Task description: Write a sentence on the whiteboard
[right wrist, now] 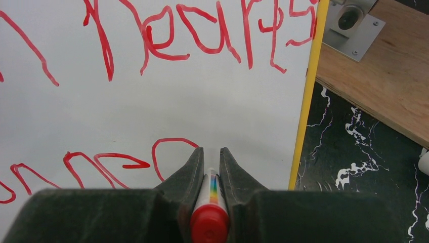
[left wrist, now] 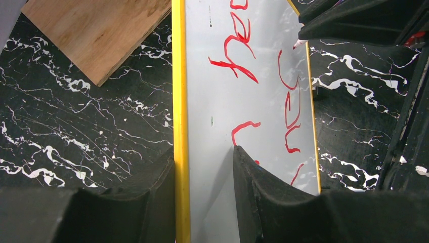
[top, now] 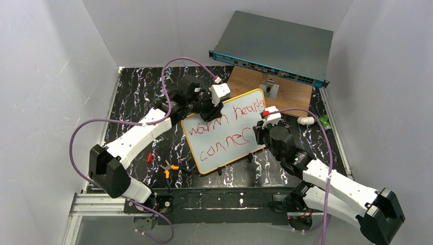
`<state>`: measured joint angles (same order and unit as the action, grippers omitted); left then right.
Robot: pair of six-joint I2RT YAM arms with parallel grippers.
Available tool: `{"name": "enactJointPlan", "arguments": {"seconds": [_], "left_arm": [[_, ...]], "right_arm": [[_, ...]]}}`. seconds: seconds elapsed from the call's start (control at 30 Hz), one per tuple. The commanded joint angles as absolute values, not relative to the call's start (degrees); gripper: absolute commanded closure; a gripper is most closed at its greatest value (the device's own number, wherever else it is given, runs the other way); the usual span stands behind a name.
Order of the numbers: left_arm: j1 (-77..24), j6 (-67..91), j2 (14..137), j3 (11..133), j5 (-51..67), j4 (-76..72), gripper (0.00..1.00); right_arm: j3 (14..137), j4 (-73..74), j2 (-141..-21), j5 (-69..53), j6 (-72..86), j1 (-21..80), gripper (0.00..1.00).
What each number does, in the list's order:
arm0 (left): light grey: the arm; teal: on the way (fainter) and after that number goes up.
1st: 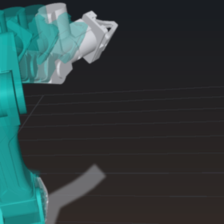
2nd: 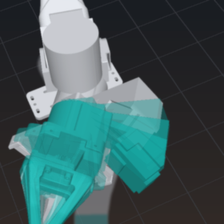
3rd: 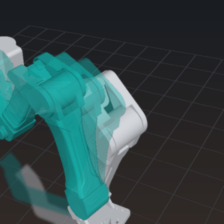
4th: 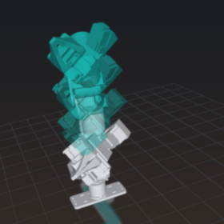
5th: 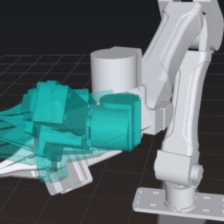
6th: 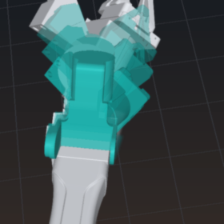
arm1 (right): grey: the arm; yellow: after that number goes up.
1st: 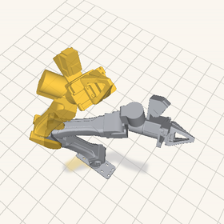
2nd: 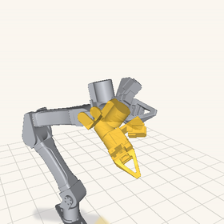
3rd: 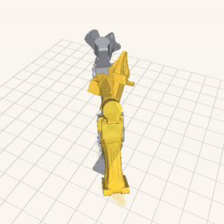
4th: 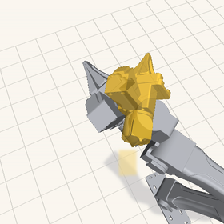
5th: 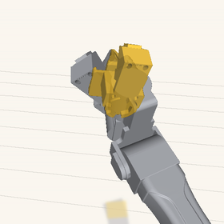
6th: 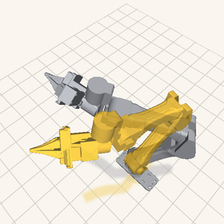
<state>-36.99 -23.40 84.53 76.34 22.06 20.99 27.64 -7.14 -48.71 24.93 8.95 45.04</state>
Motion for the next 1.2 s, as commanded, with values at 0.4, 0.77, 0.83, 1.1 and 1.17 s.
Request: {"name": "enactJointPlan", "arguments": {"seconds": [0.4, 0.77, 0.83, 1.1, 1.17], "left_arm": [[-38.83, -29.55, 85.14, 73.44, 20.22, 27.89, 1.0], [-38.85, -29.97, 85.07, 73.63, 19.95, 28.19, 1.0], [-38.84, -29.99, 85.21, 73.67, 19.94, 28.17, 1.0], [-38.92, -30.02, 85.27, 73.67, 20.04, 28.15, 1.0], [-38.85, -29.97, 85.41, 73.78, 19.98, 28.11, 1.0]], "right_arm": [[28.98, -13.83, -52.23, 23.41, 10.11, 42.55, 0.99], [28.82, -14.49, -53.32, 22.86, 9.98, 40.73, 0.99], [28.95, -14.59, -53.46, 22.78, 9.87, 40.46, 0.99], [29.75, -13.72, -53.31, 23.88, 8.75, 38.47, 0.99], [30.08, -12.91, -53.39, 24.49, 8.53, 38.05, 0.99]]}}
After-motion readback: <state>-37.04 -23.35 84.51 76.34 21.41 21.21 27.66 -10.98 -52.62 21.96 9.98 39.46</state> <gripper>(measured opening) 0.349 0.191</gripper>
